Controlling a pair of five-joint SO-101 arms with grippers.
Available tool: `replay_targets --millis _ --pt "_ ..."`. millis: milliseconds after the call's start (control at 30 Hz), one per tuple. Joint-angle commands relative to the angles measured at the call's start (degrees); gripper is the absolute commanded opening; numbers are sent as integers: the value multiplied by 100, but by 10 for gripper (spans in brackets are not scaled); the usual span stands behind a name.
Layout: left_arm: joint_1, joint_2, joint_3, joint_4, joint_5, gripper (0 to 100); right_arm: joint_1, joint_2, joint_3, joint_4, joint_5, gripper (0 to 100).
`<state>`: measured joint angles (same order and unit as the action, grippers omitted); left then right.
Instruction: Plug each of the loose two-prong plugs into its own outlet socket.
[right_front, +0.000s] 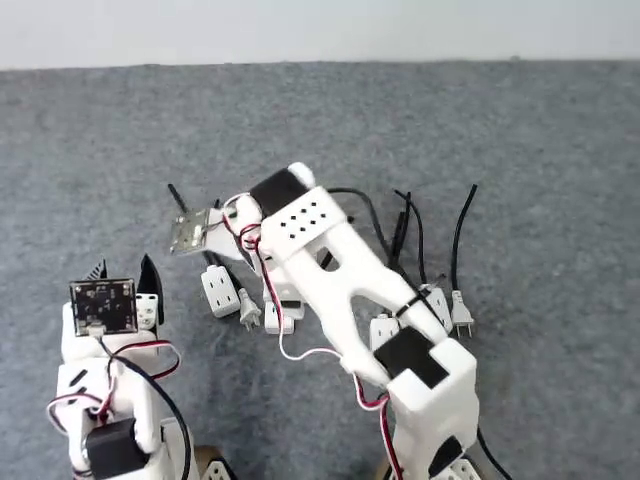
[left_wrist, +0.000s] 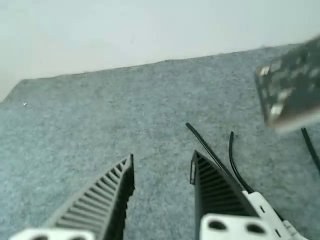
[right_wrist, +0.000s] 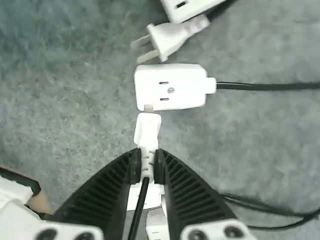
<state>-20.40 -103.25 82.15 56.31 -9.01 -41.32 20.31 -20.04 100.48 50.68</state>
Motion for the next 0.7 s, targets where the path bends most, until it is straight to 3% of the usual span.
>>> replay_targets --millis 0,667 --pt "-18 -114 -13 -185 -44 181 -145 -31 -360 224 211 9" --pt "-18 -114 136 -387 -44 181 -330 -92 -826 198 448 8"
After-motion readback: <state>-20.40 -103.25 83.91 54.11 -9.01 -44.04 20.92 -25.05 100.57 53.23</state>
